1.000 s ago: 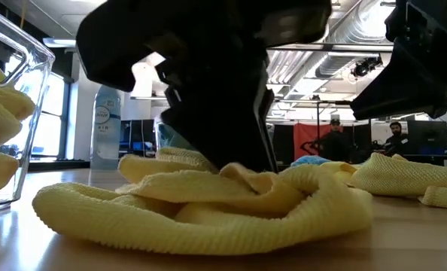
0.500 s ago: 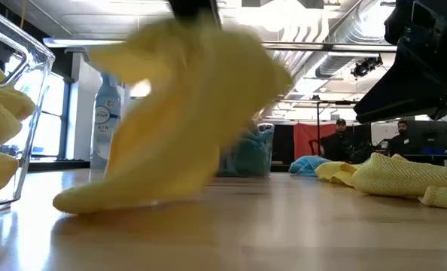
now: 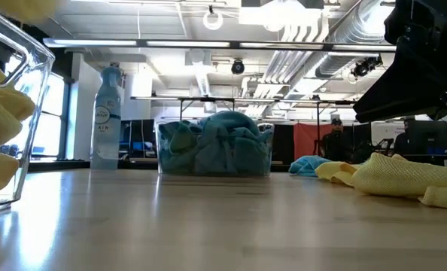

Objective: Sort microfiber towel by color & place in baskets
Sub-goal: Put the yellow microfiber towel into the bottom transparent bin

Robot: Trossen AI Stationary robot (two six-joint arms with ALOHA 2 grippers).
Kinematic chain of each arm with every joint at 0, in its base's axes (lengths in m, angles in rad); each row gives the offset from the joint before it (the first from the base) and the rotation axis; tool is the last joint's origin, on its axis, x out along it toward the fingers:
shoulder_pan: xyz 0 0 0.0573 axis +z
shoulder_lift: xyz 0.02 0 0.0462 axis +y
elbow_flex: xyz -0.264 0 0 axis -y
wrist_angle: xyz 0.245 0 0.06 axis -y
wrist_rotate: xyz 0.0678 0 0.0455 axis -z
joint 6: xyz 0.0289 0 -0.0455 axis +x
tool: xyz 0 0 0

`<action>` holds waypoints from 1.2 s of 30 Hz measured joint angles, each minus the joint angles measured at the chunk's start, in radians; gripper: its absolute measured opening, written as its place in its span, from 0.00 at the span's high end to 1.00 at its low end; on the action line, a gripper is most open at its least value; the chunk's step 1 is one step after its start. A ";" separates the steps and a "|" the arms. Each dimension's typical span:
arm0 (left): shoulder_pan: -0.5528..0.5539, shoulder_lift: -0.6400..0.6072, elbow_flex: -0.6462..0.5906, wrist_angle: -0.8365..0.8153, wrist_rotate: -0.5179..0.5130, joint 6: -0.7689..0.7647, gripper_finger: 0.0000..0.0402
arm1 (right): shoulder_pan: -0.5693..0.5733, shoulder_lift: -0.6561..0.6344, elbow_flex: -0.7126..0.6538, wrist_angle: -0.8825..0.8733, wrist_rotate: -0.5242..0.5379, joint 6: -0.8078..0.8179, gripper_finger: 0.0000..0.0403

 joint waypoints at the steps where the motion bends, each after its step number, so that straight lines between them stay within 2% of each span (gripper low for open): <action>1: -0.033 -0.023 0.000 -0.019 0.000 -0.037 1.00 | 0.000 0.000 0.000 0.000 0.000 0.000 0.71; 7: -0.215 -0.084 0.000 -0.195 0.029 -0.246 1.00 | 0.000 0.000 0.000 0.002 0.000 0.000 0.71; 12: -0.301 -0.071 -0.041 -0.200 0.073 -0.383 1.00 | 0.000 0.000 0.000 0.002 0.000 0.019 0.71; 18: -0.335 -0.034 -0.242 -0.179 0.126 -0.500 1.00 | 0.000 0.000 0.000 0.002 0.000 0.023 0.71; 21: -0.337 -0.031 -0.395 -0.063 0.201 -0.567 1.00 | 0.000 0.000 0.000 0.003 0.001 0.027 0.71; 29: -0.333 -0.031 -0.709 0.394 0.208 -0.585 1.00 | 0.000 0.000 0.000 0.003 0.001 0.027 0.71; 36: -0.329 -0.033 -0.873 0.567 0.209 -0.642 0.99 | -0.001 0.000 0.000 0.003 0.002 0.017 0.71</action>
